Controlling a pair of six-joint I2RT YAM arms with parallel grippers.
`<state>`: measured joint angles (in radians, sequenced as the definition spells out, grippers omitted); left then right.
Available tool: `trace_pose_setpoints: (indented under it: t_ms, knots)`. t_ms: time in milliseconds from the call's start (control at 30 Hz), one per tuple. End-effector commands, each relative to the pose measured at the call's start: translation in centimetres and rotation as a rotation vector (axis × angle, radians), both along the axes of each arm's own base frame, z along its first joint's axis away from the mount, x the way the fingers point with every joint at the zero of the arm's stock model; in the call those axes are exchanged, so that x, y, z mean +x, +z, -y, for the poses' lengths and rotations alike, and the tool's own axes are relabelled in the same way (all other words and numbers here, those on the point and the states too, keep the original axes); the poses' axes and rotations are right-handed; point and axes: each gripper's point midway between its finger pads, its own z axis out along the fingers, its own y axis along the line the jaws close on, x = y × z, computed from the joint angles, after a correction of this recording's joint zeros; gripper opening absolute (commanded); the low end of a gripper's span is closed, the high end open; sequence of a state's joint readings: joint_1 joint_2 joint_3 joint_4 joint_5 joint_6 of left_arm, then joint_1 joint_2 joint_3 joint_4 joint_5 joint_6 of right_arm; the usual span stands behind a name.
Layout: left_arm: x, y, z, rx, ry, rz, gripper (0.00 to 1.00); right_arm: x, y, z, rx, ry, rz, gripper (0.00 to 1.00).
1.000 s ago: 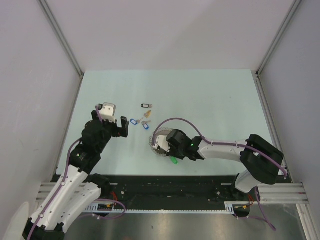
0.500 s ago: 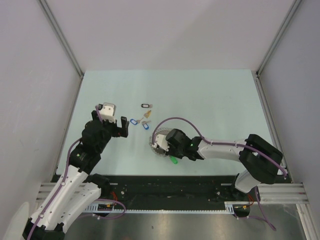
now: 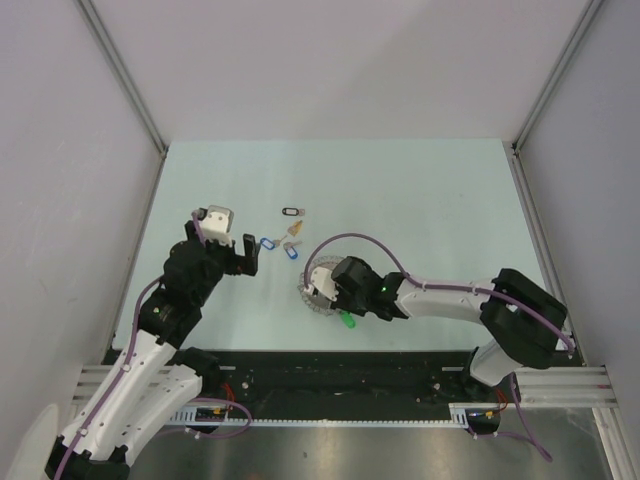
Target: Put the keys on the keyring
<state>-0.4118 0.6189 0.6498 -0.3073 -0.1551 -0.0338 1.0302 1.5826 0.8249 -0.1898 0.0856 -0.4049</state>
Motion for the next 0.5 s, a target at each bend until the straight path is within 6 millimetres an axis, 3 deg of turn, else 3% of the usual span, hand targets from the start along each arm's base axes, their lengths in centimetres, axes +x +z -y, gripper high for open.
trace_pose_setpoints:
  t_ms: [0,267,467]
  knots:
    - [-0.1,0.6,1.0,-0.013,-0.067,0.027,1.00,0.8,5.7,-1.9,0.166,0.016,0.070,0.00]
    - [-1.4,1.8,5.4,-0.049,-0.347,0.098,1.00,1.4,12.8,-2.8,0.422,0.064,0.096,0.00]
    - [-3.6,2.7,9.9,-0.128,-0.630,0.075,0.95,1.0,17.9,-3.2,0.601,0.152,0.125,0.00]
